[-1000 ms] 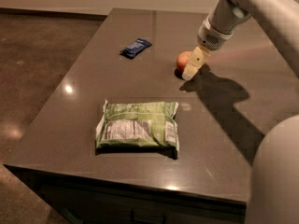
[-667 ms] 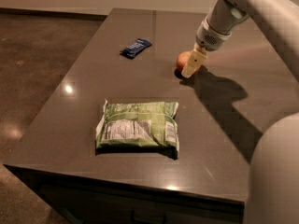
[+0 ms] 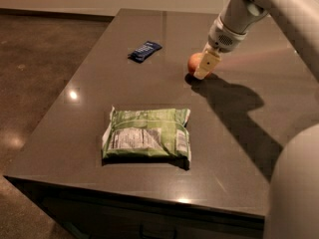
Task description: Move apple near green jalapeno chip bag
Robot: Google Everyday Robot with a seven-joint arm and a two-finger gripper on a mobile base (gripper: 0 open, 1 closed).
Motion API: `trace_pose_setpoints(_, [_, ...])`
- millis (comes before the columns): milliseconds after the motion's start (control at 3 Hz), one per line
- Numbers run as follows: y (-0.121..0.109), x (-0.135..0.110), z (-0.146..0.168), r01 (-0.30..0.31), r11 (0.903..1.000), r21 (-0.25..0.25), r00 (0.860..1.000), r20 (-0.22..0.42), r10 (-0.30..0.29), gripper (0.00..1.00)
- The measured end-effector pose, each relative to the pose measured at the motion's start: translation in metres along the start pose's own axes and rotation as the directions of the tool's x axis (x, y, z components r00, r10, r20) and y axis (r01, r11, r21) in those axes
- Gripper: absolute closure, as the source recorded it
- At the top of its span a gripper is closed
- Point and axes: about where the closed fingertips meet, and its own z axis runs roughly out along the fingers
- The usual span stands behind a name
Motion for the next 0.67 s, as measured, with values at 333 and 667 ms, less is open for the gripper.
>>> trace_pose_setpoints(333, [0.021, -0.015, -0.01, 0.114, 0.9932, -0.025, 0.993, 0.017, -0.113, 1.0])
trace_pose_setpoints(667, [0.049, -0.028, -0.013, 0.281, 0.9573, -0.068, 0.96, 0.041, -0.279, 1.0])
